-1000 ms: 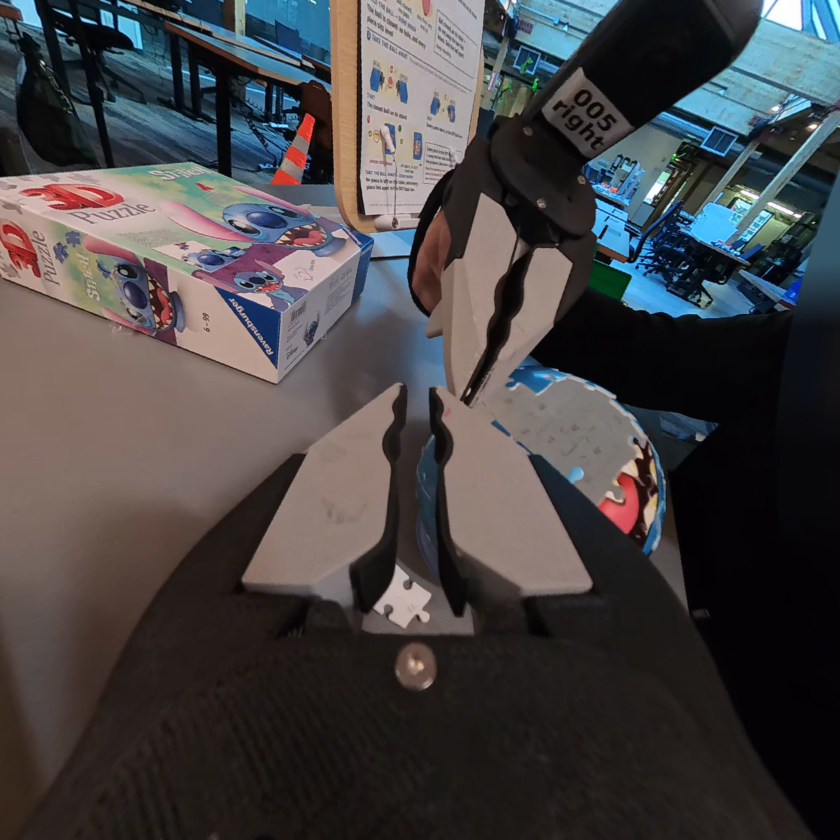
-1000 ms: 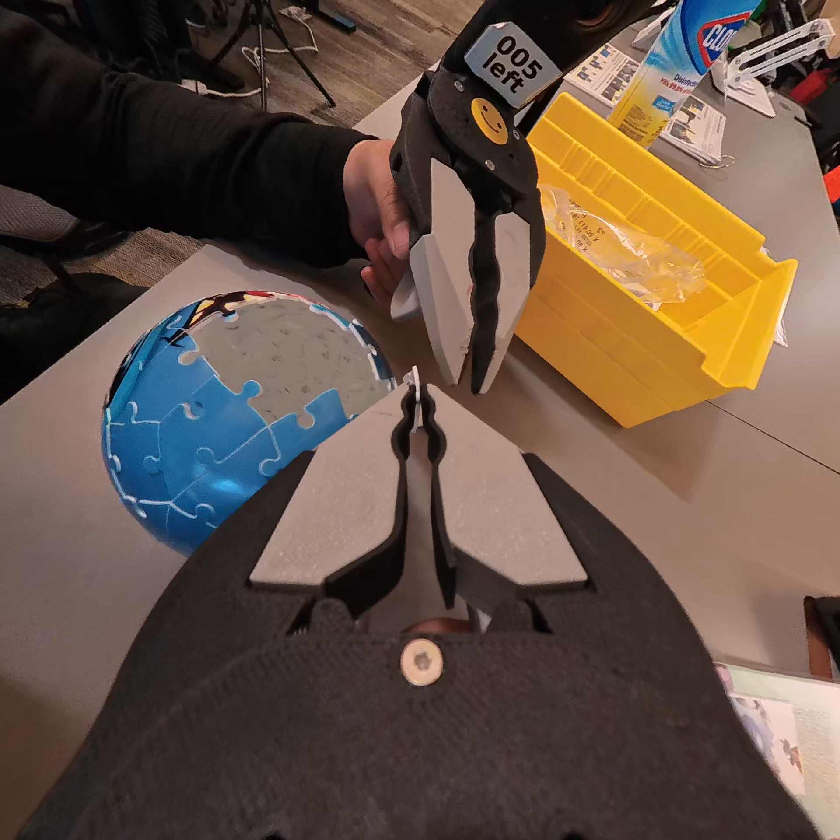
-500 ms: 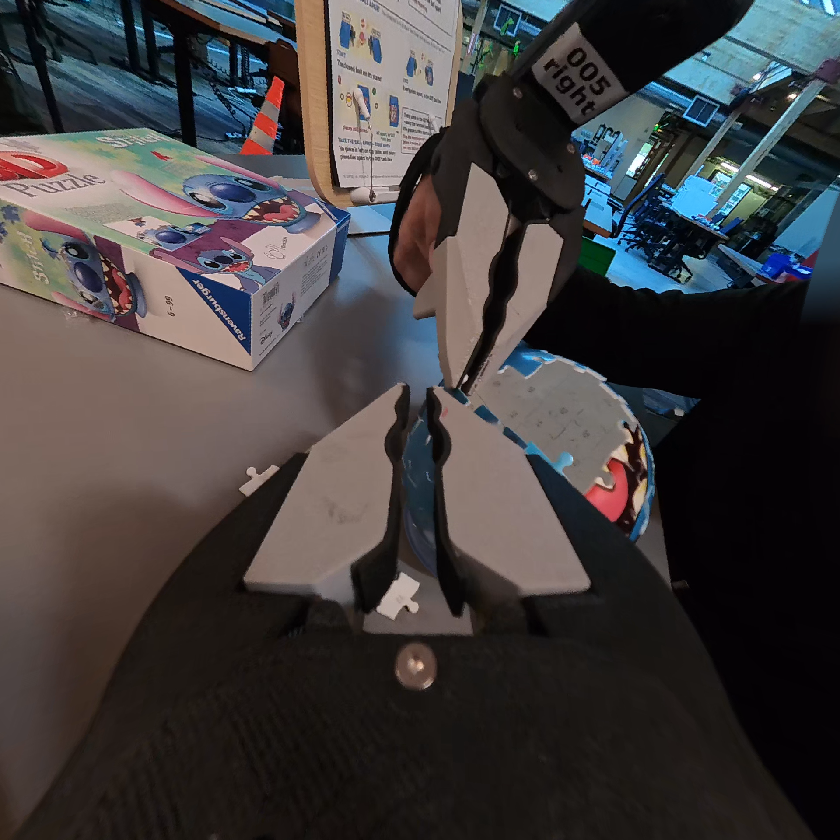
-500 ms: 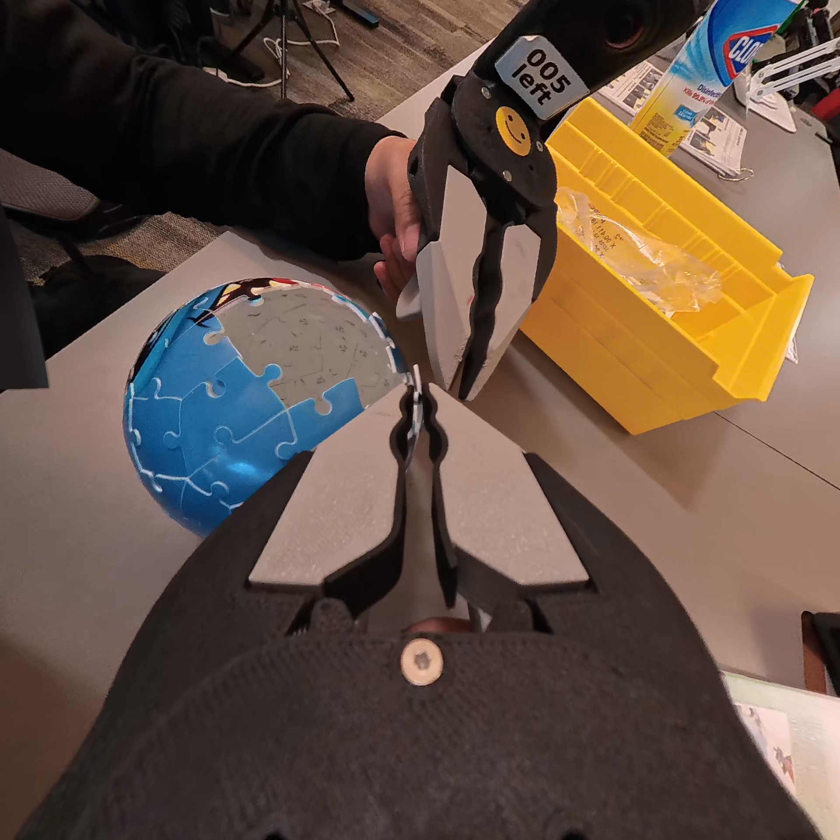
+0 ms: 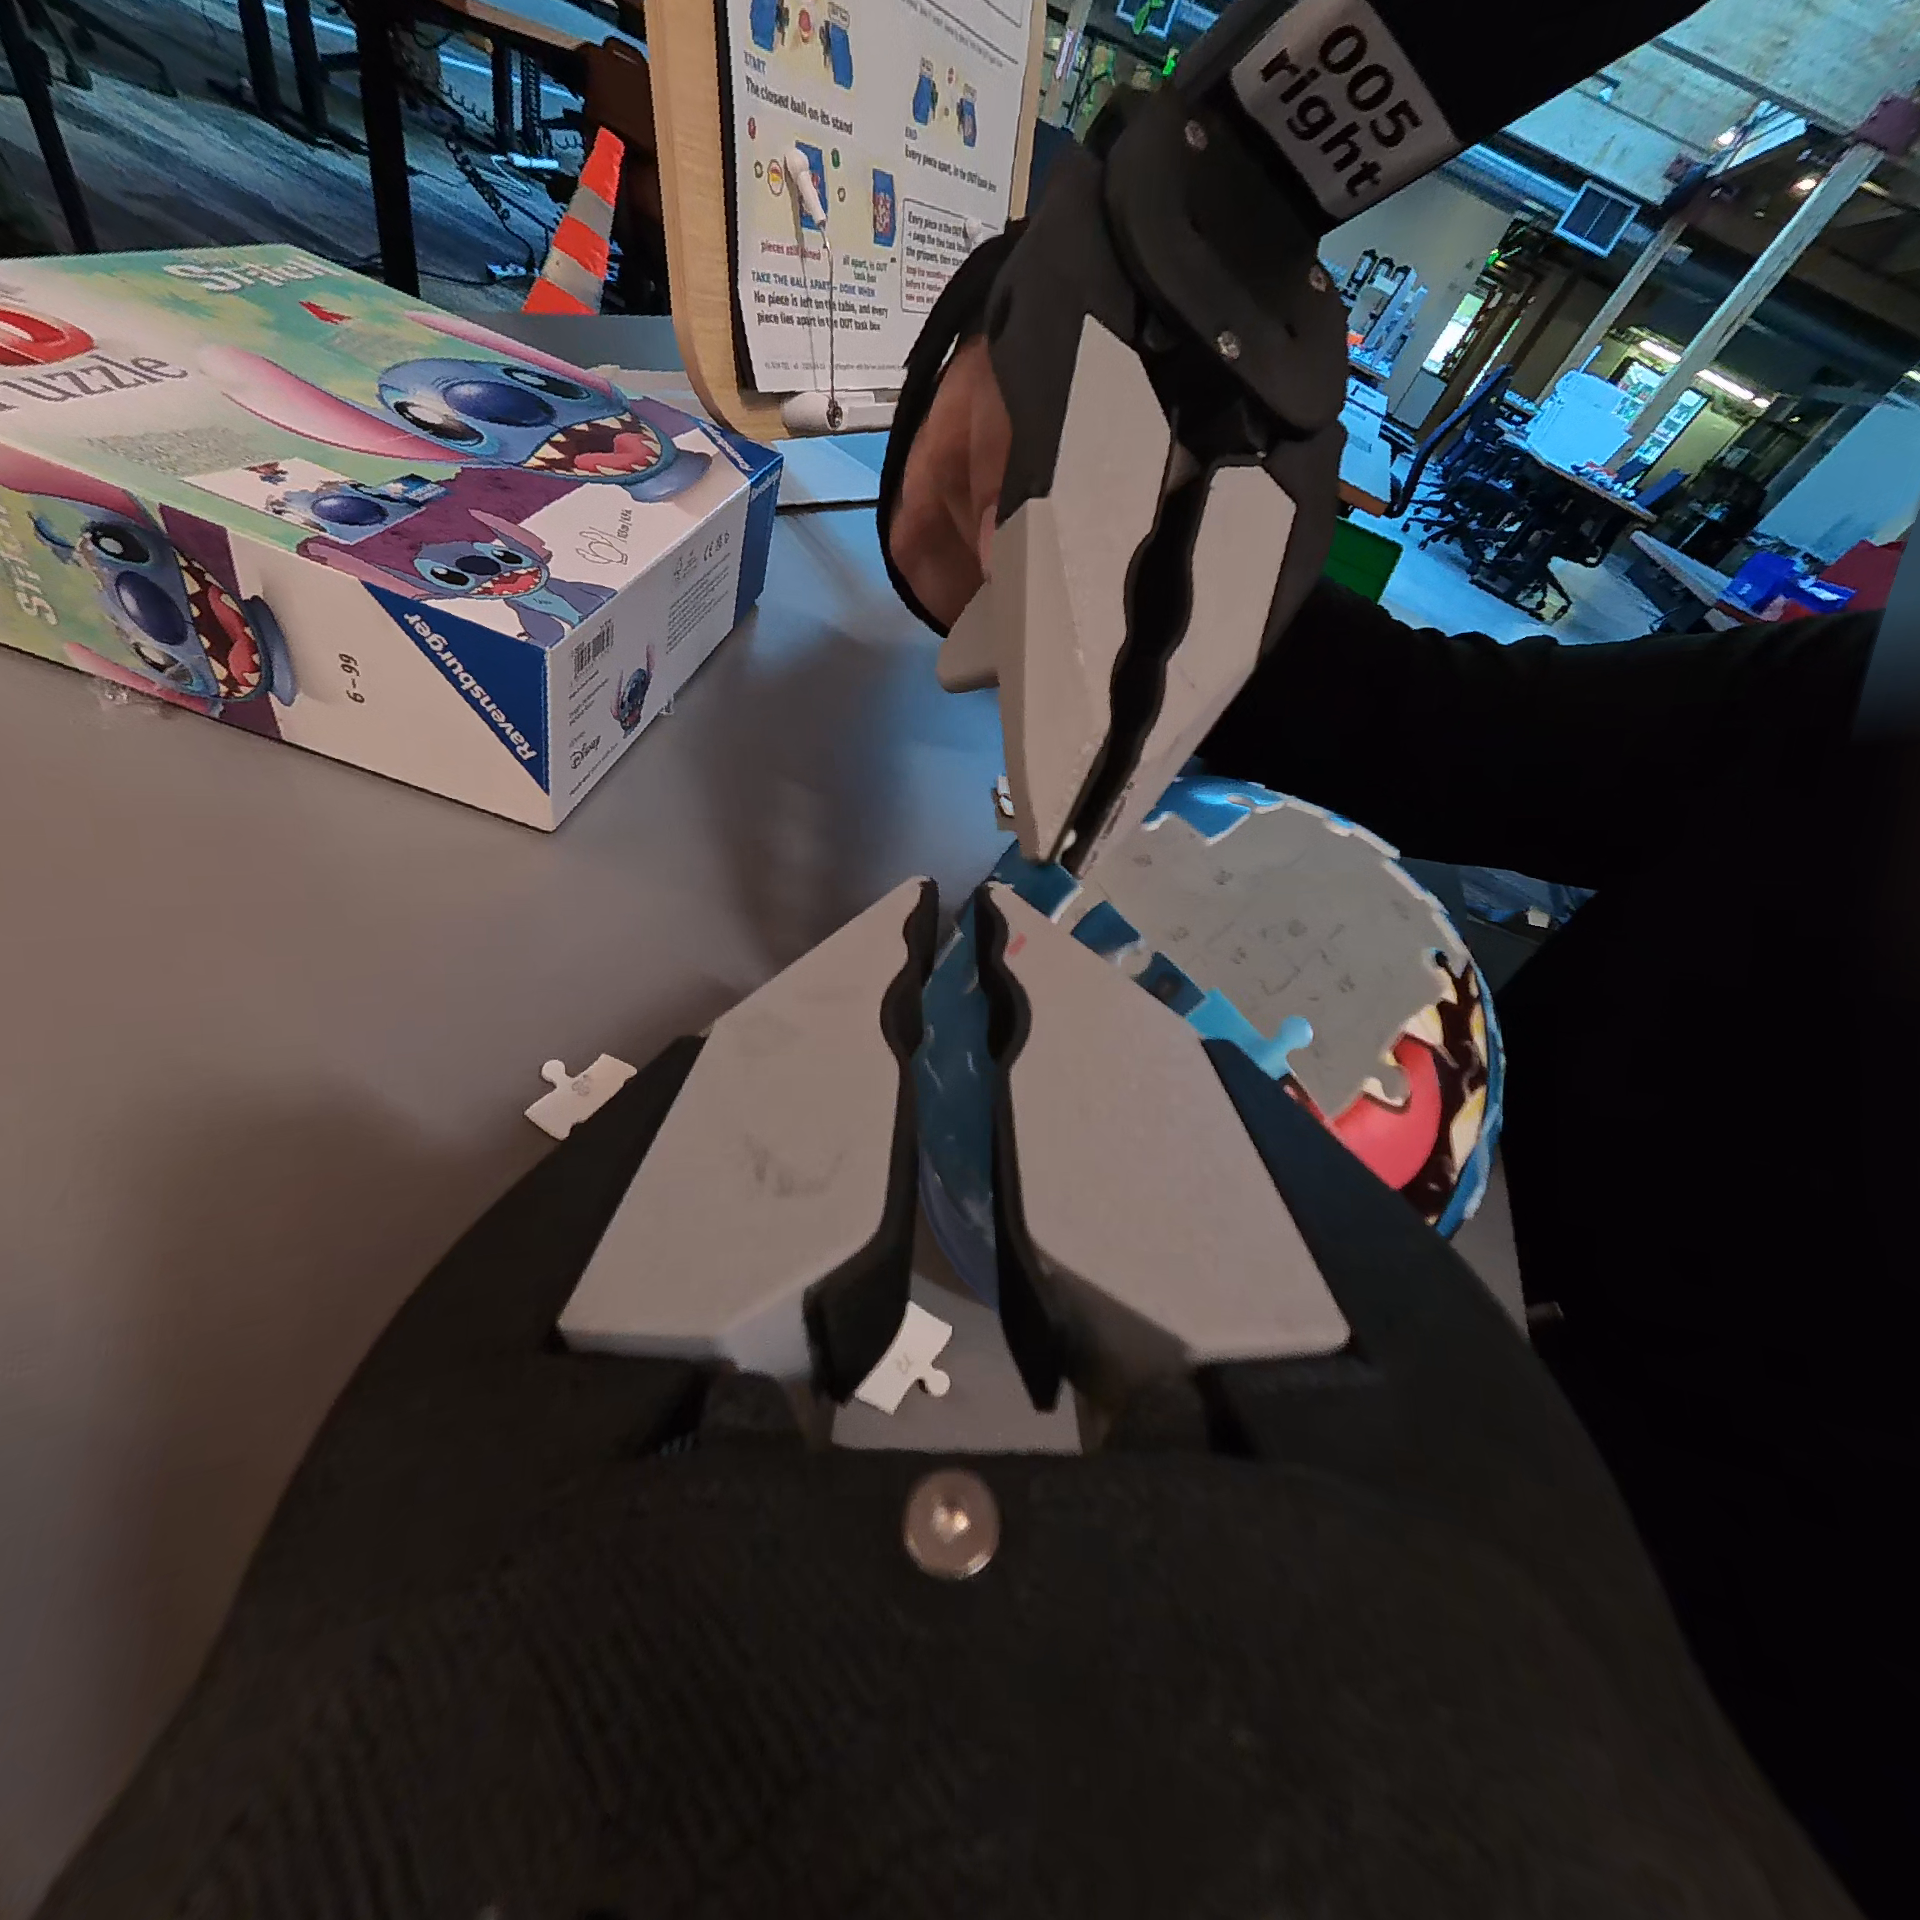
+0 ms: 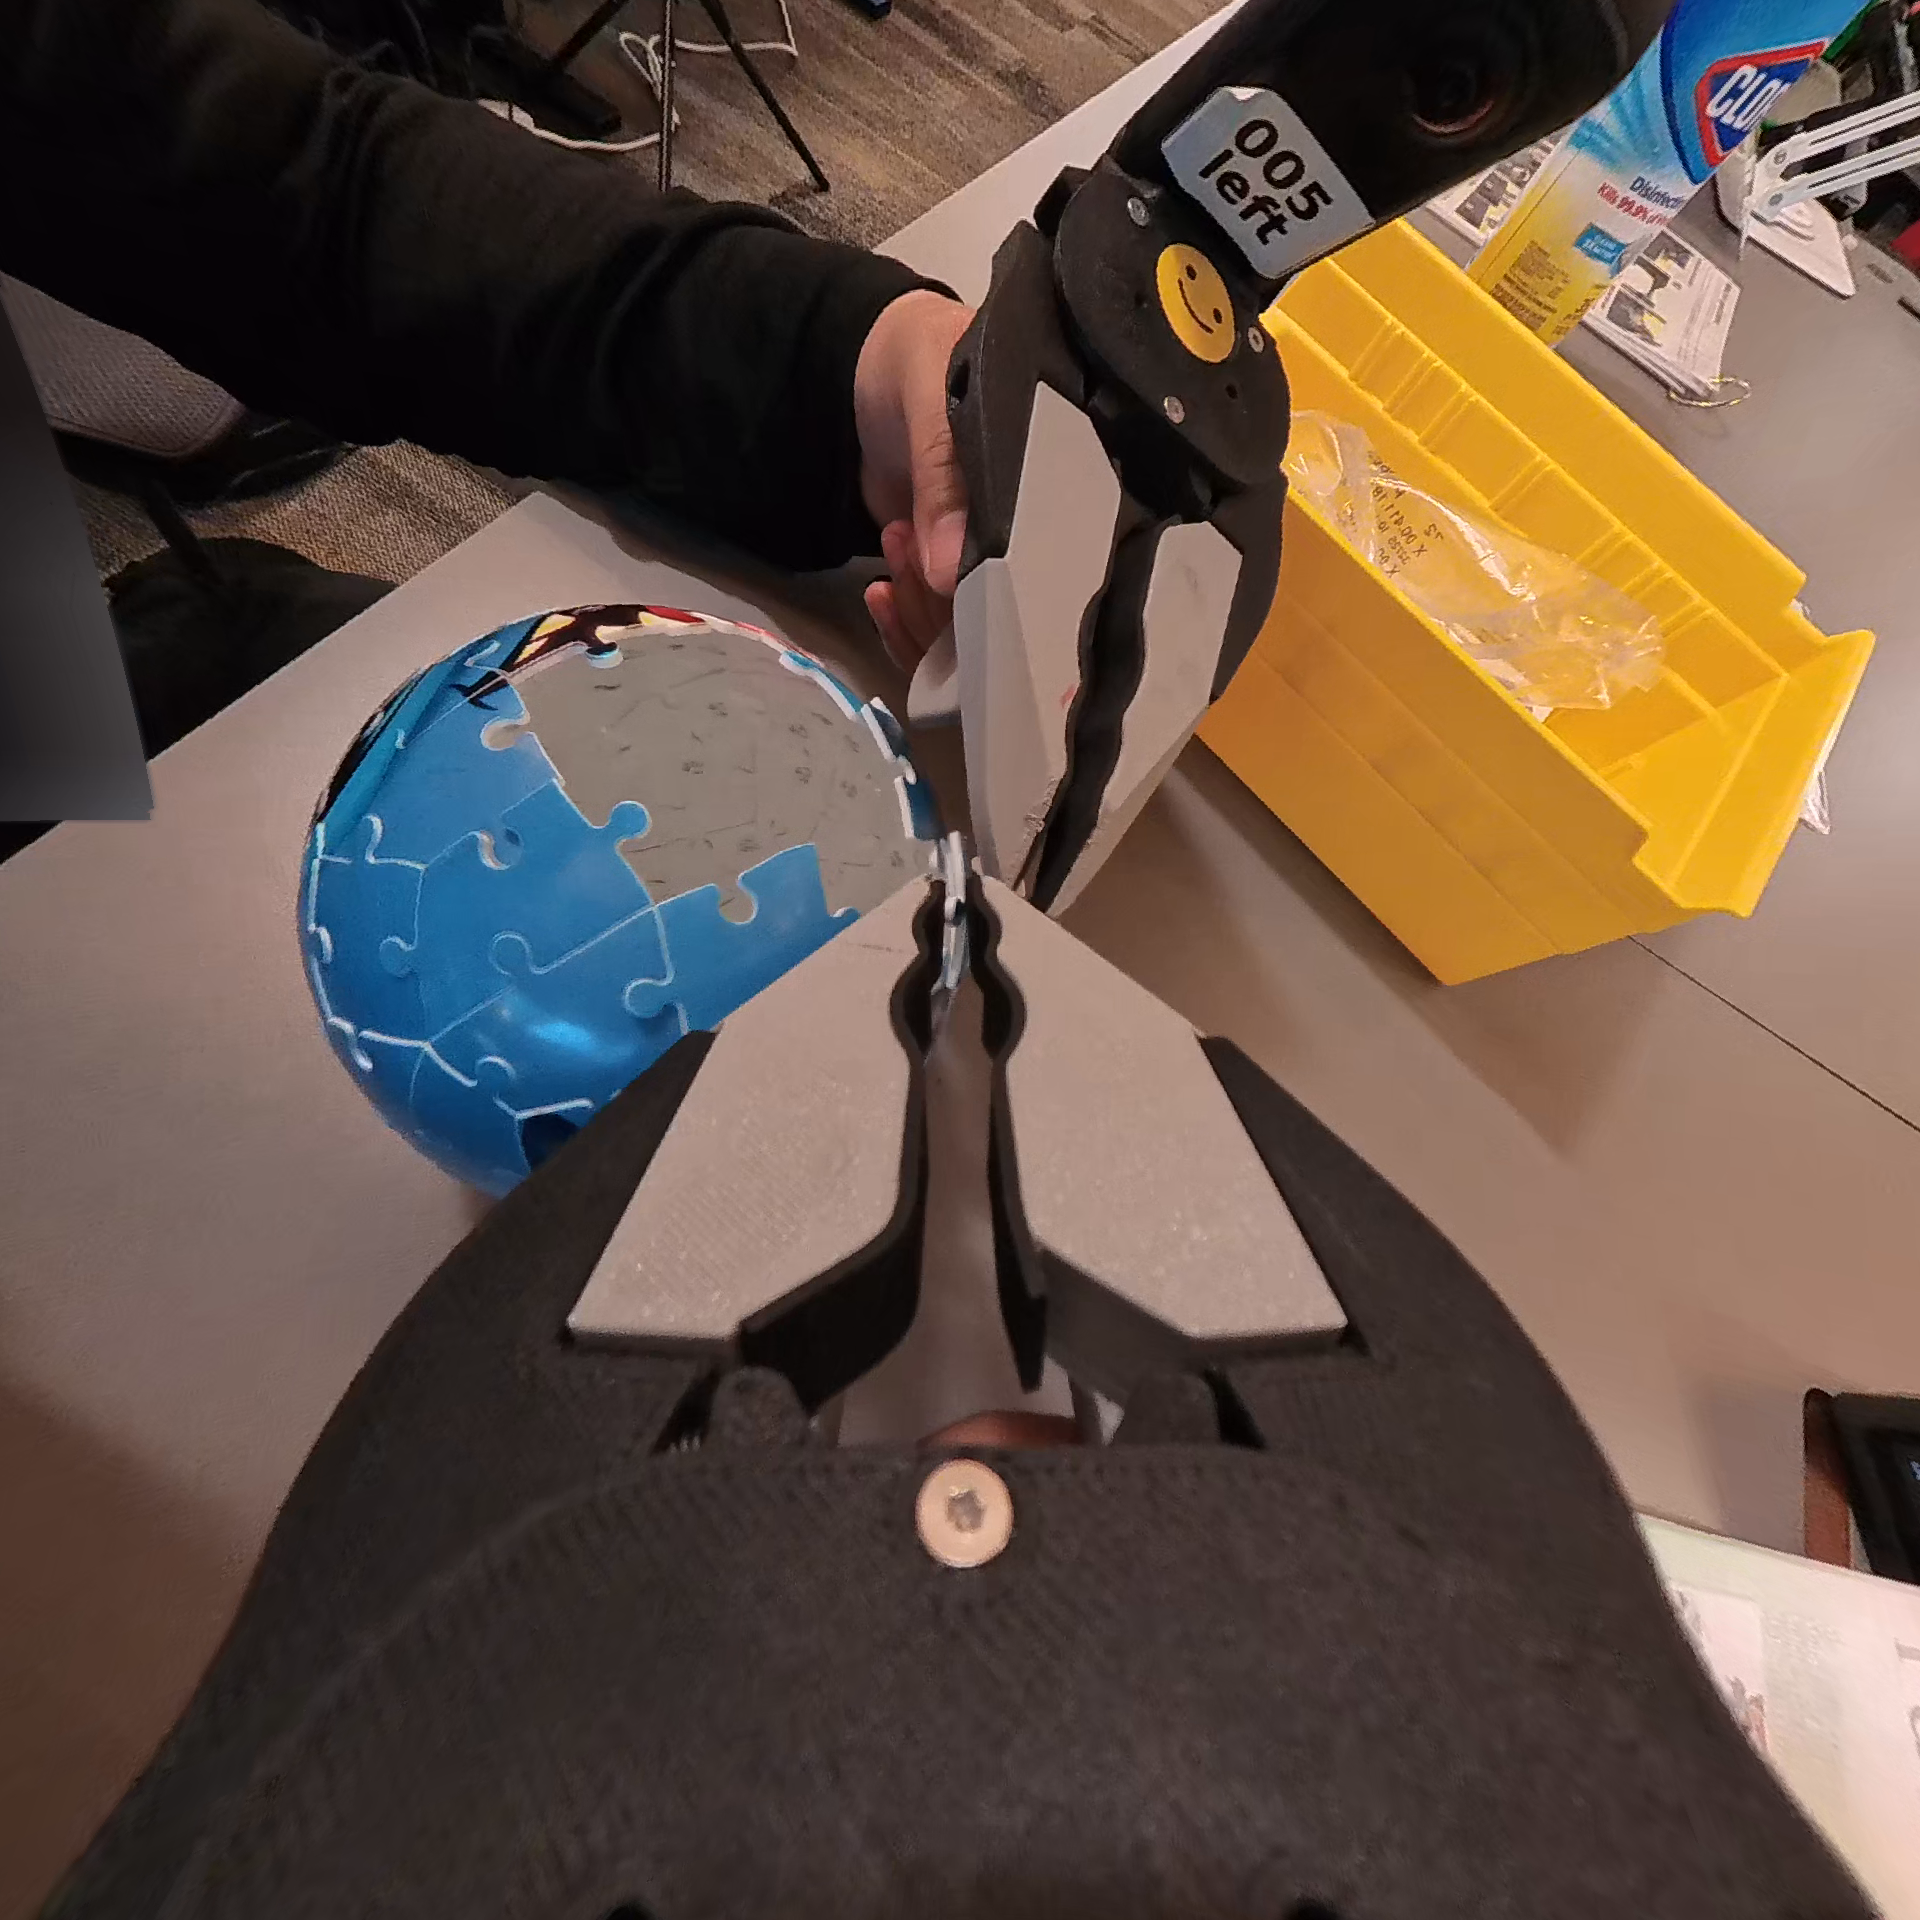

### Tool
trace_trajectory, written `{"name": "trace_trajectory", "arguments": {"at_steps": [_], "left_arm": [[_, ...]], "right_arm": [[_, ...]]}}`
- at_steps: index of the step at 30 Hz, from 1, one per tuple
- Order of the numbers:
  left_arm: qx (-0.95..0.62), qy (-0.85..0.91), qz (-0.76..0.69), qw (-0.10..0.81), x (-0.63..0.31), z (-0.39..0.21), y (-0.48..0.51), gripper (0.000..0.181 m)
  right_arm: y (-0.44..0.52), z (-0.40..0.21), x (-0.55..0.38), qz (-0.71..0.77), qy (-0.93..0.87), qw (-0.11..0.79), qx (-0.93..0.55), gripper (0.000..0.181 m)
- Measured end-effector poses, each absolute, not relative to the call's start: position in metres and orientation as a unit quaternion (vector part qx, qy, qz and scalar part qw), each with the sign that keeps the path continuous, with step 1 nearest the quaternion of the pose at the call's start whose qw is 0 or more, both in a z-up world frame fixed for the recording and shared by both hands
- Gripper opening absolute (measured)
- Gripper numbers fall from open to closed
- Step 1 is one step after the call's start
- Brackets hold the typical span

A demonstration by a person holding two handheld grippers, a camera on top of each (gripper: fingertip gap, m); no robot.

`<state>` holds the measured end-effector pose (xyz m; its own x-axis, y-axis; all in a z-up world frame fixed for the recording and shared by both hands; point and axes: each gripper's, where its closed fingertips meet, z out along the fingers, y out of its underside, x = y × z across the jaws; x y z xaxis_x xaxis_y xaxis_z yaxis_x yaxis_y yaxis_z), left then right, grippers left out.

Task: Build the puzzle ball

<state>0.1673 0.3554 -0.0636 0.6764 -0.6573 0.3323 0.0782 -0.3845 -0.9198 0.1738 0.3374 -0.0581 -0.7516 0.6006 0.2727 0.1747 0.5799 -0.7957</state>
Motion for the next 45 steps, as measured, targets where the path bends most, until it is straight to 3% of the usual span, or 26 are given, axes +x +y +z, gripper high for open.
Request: {"name": "trace_trajectory", "arguments": {"at_steps": [45], "left_arm": [[-0.763,0.174,-0.335,0.525,0.155,-0.067,0.36,0.004]], "right_arm": [[0.339,-0.056,0.165,0.414,-0.822,0.248,-0.303,0.0]]}}
